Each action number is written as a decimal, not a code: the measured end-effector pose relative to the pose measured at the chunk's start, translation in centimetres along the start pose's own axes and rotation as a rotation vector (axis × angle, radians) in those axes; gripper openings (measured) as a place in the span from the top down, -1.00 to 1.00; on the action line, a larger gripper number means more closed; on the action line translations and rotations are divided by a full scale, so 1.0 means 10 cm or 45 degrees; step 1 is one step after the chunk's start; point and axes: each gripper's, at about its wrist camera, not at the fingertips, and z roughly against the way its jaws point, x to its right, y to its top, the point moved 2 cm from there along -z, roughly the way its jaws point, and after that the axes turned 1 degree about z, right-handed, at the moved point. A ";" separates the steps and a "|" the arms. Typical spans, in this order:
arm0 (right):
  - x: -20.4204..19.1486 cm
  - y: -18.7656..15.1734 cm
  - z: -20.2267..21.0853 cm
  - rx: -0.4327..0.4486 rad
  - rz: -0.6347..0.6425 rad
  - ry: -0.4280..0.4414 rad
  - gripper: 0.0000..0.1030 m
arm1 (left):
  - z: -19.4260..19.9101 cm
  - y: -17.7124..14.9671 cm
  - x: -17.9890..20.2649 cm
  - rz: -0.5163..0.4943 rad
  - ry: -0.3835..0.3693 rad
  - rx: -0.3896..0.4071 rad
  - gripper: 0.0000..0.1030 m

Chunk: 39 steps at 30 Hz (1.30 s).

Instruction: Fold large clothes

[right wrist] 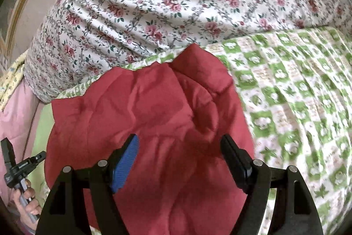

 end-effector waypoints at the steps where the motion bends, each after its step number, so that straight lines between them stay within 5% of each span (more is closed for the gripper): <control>1: 0.04 -0.02 0.02 -0.004 -0.004 -0.006 -0.51 | 0.00 0.00 -0.02 0.008 -0.010 0.002 0.56; 4: 0.15 -0.08 0.08 -0.010 -0.021 -0.012 -0.52 | 0.01 0.00 -0.06 0.022 0.007 0.015 -0.08; 8: 0.35 -0.15 0.11 -0.022 -0.079 -0.002 -0.63 | -0.07 -0.03 -0.21 0.082 -0.033 -0.025 -0.38; 13: 0.59 -0.25 0.04 -0.071 -0.206 0.064 -0.71 | -0.20 -0.08 -0.40 0.192 -0.136 -0.081 -0.58; 22: 0.77 -0.40 -0.23 -0.172 -0.369 0.223 -0.90 | -0.39 -0.18 -0.45 0.293 -0.275 -0.141 -0.63; 28: 0.85 -0.49 -0.42 -0.231 -0.462 0.335 -1.00 | -0.62 -0.21 -0.51 0.378 -0.337 -0.194 -0.97; 31: 0.77 -0.48 -0.46 -0.240 -0.439 0.377 -0.98 | -0.70 -0.23 -0.52 0.420 -0.400 -0.224 -0.94; 33: 0.67 -0.49 -0.51 -0.271 -0.426 0.434 -0.78 | -0.71 -0.23 -0.47 0.423 -0.484 -0.233 -0.65; 34: 0.61 -0.50 -0.53 -0.287 -0.425 0.468 -0.57 | -0.69 -0.23 -0.44 0.414 -0.512 -0.234 -0.33; 39: 0.52 -0.46 -0.38 -0.271 -0.407 0.465 0.09 | -0.44 -0.19 -0.21 0.272 -0.453 -0.184 0.13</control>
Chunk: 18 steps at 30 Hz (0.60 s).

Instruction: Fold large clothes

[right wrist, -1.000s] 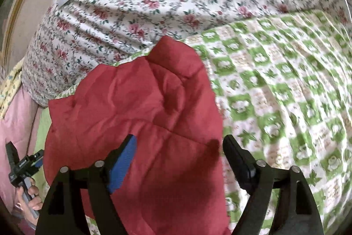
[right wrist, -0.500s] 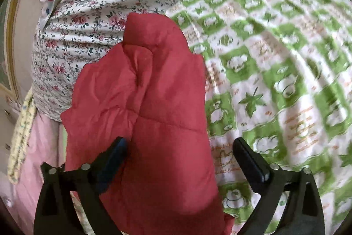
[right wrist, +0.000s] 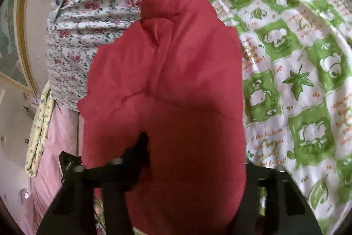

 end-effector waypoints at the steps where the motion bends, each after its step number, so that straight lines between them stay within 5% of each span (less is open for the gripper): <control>1: -0.04 -0.01 0.05 0.008 0.008 0.000 0.16 | 0.04 0.00 0.02 -0.008 -0.002 0.002 0.17; 8: -0.38 -0.25 0.49 0.044 0.092 0.017 0.24 | 0.47 -0.24 0.30 -0.105 -0.052 0.023 0.21; 18: -0.44 -0.99 1.01 0.001 0.112 0.082 0.24 | 1.04 -0.92 0.13 -0.100 -0.106 0.008 0.22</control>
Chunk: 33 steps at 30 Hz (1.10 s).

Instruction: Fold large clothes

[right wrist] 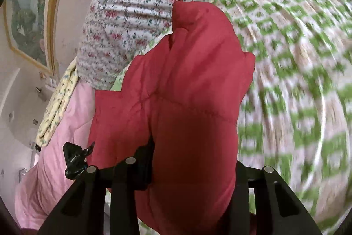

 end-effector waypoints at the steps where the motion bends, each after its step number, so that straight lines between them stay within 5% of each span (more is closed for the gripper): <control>1: 0.03 -0.08 0.02 -0.005 -0.009 0.002 0.24 | 0.03 -0.05 -0.01 -0.001 -0.004 0.002 0.22; 13: 0.44 -0.40 0.00 0.019 -0.154 0.042 0.13 | 0.03 -0.36 -0.36 0.035 0.103 0.016 0.19; 19: 0.58 -0.47 -0.08 0.049 -0.165 0.000 -0.36 | -0.02 -0.42 -0.41 -0.014 0.271 0.062 -0.26; 22: 0.61 -0.48 -0.09 0.062 -0.178 0.002 -0.38 | 0.02 -0.44 -0.40 -0.033 0.362 0.085 -0.49; 28: 0.55 -0.49 -0.04 0.072 -0.149 -0.072 -0.55 | 0.28 -0.46 -0.28 -0.069 0.455 0.187 -0.49; 33: 0.42 -0.47 0.05 0.110 -0.106 -0.186 -0.63 | 0.53 -0.47 -0.18 -0.070 0.434 0.287 -0.49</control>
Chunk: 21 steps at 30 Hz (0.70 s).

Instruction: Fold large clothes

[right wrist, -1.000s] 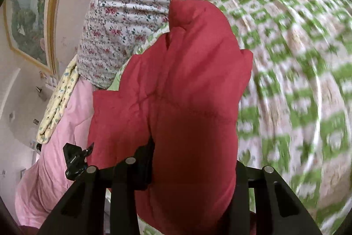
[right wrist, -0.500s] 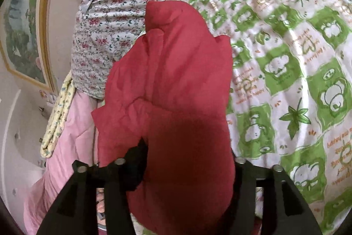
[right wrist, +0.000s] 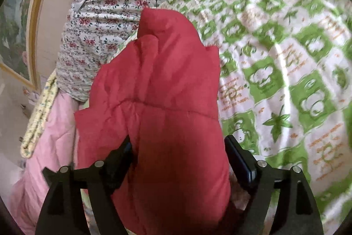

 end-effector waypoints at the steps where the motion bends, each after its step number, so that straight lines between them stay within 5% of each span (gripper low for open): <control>1: -0.04 0.01 0.04 0.017 0.020 -0.038 -0.65 | 0.02 0.01 0.02 -0.010 0.003 0.003 -0.50; 15: -0.54 -0.01 0.57 0.295 0.335 -0.426 -0.70 | 0.04 -0.11 0.68 -0.272 -0.054 -0.032 -0.50; 21: -1.00 -0.11 0.46 0.281 0.538 -0.380 -0.70 | -0.03 -0.26 1.00 -0.418 -0.084 -0.073 -0.50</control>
